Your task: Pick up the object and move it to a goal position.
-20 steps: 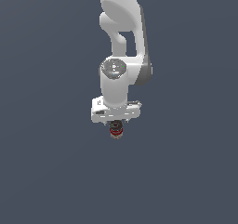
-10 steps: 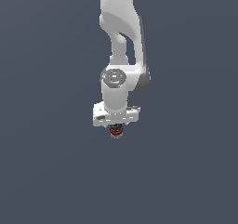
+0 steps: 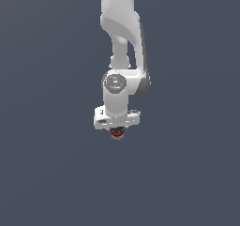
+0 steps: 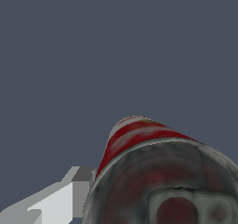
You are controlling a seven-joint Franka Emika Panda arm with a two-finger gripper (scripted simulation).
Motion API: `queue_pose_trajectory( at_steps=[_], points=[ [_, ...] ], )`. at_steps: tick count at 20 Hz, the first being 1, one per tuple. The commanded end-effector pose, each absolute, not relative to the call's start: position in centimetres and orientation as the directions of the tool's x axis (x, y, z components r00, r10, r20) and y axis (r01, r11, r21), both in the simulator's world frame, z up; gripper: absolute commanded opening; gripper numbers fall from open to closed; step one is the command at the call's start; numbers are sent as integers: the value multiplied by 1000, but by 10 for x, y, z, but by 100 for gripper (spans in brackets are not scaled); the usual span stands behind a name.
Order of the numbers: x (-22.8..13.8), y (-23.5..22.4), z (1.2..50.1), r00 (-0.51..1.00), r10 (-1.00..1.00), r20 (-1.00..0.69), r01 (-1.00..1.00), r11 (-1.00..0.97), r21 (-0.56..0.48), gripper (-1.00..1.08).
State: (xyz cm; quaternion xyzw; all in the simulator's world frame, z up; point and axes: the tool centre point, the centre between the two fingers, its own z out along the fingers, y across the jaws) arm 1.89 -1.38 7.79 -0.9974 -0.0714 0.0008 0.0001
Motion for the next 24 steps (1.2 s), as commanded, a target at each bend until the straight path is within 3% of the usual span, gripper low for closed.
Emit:
queue_pose_trajectory(
  at_steps=[1, 13, 24],
  points=[
    [20, -14, 77, 990, 142, 0, 142, -990, 0, -100],
    [16, -12, 86, 990, 143, -1, 143, -990, 0, -100],
    [-9, 2, 142, 990, 143, -1, 143, -990, 0, -100]
  ],
)
